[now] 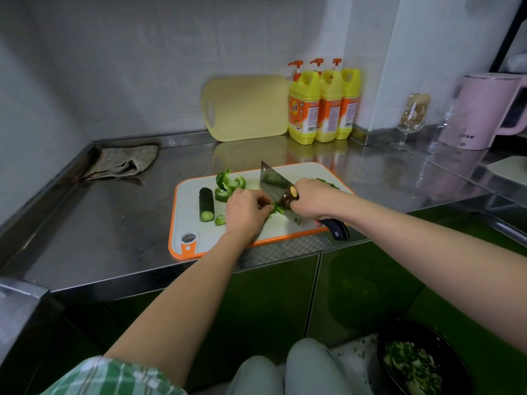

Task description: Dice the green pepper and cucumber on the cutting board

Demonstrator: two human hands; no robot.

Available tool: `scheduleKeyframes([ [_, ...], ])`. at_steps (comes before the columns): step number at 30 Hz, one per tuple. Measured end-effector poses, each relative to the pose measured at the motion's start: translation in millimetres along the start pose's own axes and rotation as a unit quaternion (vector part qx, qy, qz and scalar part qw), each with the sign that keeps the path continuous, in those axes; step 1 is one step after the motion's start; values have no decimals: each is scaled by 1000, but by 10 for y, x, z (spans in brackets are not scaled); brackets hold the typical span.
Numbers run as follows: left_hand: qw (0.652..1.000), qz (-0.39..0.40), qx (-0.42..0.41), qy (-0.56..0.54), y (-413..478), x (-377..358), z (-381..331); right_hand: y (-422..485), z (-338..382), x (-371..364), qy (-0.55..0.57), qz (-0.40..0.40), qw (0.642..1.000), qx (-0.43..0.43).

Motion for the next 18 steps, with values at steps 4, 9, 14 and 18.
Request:
scheduleKeyframes([
  [4, 1000, 6, 1, -12, -4, -7, 10, 83, 24, -69, 7, -14, 1000, 3],
  [9, 999, 14, -14, -29, -19, -2, 31, 182, -55, -26, 47, -93, 994, 22],
  [14, 999, 2, -39, 3, -25, 41, 25, 113, -69, 107, 64, -55, 996, 28],
  [18, 1000, 1, -29, 5, -44, 71, 24, 18, -17, 60, 22, -8, 999, 23],
])
Point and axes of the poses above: each hand's wrist, its own y-axis towards the middle knuckle, its own x-axis out of the back of the hand, z = x × y, the point moved 7 cm from there along y, towards the middle knuckle, and after that the axes turned 14 degrees about y, right-handed, at the moved point
